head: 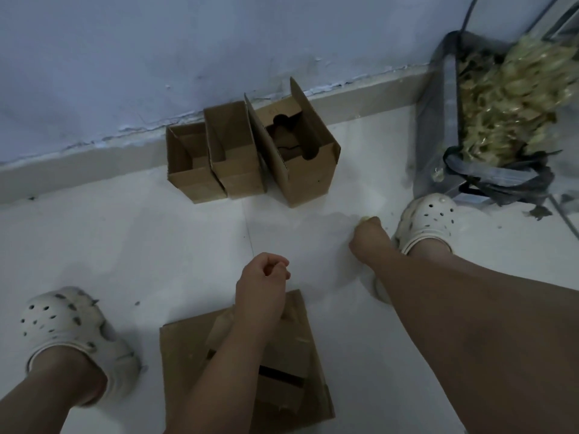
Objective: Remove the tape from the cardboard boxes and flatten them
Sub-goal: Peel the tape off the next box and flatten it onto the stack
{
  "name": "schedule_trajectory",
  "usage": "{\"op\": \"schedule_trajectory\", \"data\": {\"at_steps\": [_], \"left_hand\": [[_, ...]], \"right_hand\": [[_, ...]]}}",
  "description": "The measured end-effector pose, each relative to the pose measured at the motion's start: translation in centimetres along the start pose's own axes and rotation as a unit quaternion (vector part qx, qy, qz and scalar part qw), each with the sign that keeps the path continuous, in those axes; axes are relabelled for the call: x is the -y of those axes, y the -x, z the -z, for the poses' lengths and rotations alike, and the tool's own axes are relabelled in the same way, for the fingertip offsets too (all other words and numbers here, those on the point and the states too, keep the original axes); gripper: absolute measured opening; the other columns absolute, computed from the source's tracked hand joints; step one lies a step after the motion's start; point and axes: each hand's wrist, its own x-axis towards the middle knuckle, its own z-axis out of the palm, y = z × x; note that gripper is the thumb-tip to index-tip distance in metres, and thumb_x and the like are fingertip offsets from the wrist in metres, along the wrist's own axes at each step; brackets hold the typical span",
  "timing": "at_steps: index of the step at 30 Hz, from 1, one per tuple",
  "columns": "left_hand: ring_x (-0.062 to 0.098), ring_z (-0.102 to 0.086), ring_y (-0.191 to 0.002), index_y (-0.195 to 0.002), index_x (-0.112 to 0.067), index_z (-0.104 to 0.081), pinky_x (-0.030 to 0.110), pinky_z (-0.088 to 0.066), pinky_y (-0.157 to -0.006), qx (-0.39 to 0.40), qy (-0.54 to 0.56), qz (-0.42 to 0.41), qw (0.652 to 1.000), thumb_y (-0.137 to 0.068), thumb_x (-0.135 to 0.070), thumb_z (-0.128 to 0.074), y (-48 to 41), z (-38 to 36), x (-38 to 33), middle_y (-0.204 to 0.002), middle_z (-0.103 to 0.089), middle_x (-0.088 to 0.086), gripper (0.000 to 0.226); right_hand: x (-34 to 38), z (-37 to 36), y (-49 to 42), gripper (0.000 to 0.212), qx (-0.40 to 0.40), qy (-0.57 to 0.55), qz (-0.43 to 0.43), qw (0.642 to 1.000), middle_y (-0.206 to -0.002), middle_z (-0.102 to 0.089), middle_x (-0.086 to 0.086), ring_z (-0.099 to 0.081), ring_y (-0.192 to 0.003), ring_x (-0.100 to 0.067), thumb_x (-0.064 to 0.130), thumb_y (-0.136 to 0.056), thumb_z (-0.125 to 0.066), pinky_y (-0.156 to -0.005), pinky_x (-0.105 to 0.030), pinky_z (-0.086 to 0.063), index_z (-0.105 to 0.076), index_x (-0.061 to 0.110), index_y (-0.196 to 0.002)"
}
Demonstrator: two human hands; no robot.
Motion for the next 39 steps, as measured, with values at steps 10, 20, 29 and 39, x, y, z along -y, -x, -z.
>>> {"op": "schedule_trajectory", "data": {"at_steps": [10,20,29,39], "left_hand": [[0.008,-0.056,-0.070,-0.084,-0.022,-0.063,0.019,-0.042,-0.061,0.042,0.045,-0.038,0.997,-0.096,-0.012,-0.047,1.2,-3.0,-3.3,-0.081,-0.065,-0.003,0.023],[-0.006,-0.056,-0.061,-0.083,-0.024,-0.065,0.007,-0.043,-0.055,0.078,0.080,-0.100,0.989,-0.095,-0.013,-0.048,2.3,-4.2,-6.0,-0.076,-0.065,-0.008,0.023],[-0.005,-0.056,-0.060,-0.083,-0.023,-0.064,0.007,-0.041,-0.052,0.062,0.079,-0.080,0.992,-0.094,-0.013,-0.047,1.6,-3.8,-5.1,-0.078,-0.065,-0.006,0.023],[0.012,-0.057,-0.087,-0.116,-0.027,-0.049,0.022,-0.049,-0.069,-0.089,-0.019,-0.086,0.992,-0.094,-0.020,-0.054,1.0,0.3,-1.8,-0.102,-0.058,-0.006,0.023]], "right_hand": [[2.2,7.9,0.7,0.026,-0.341,-0.552,-0.099,0.754,-0.074,-0.049,0.010,-0.048,-0.062,-0.007,0.017,-0.092,-0.059,-0.048,-0.005,-0.035,-0.037,0.022,-0.080],[-0.7,16.4,-2.0,0.025,-0.451,-0.526,-0.141,0.707,-0.125,-0.052,-0.014,-0.048,-0.090,-0.017,-0.004,-0.093,-0.039,-0.076,-0.016,-0.038,-0.055,0.015,-0.089],[-0.7,17.8,-2.2,0.030,-0.432,-0.356,-0.120,0.820,-0.142,-0.043,0.008,-0.035,-0.131,-0.016,0.011,-0.096,-0.044,-0.103,-0.024,-0.028,-0.071,0.022,-0.102],[6.0,5.7,6.0,0.012,-0.277,-0.419,0.033,0.864,-0.078,-0.060,0.010,-0.056,-0.069,-0.006,0.012,-0.094,-0.051,-0.060,-0.017,-0.041,-0.056,0.023,-0.092]]}}
